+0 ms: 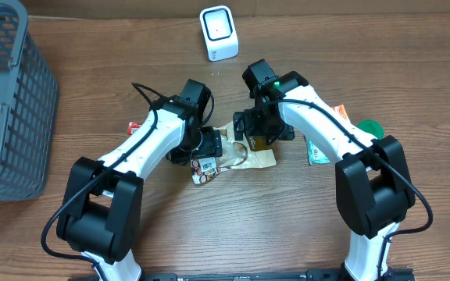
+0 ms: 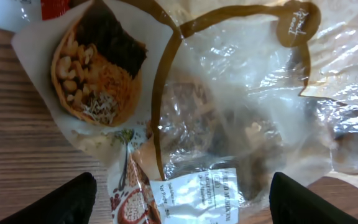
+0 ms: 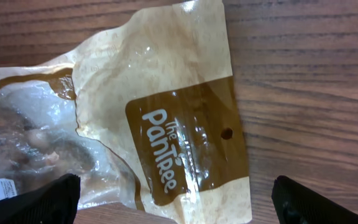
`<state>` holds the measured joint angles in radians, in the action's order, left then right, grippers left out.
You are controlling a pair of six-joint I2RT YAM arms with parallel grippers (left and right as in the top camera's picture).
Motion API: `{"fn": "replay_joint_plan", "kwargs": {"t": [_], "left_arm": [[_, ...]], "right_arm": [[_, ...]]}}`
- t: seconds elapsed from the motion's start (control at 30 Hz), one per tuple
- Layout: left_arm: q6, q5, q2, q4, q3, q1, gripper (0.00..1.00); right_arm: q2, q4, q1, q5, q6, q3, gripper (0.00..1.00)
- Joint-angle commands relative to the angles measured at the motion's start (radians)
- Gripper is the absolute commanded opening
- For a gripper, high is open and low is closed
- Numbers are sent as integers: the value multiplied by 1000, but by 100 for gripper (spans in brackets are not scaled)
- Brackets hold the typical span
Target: Scan the item barcode
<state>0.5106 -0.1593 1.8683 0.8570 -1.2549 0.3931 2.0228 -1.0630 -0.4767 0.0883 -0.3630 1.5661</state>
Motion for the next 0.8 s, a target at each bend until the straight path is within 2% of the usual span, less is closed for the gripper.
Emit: {"fn": "replay_joint_plan", "kwargs": {"t": [0.0, 0.43, 0.77], "left_arm": [[22, 14, 21, -5, 11, 0, 78], [22, 55, 23, -46, 16, 0, 78], [73, 55, 23, -82, 66, 0, 80]], "right_arm": [[5, 7, 6, -7, -4, 4, 100], [5, 10, 6, -5, -4, 4, 100], [5, 15, 6, 11, -4, -7, 100]]}}
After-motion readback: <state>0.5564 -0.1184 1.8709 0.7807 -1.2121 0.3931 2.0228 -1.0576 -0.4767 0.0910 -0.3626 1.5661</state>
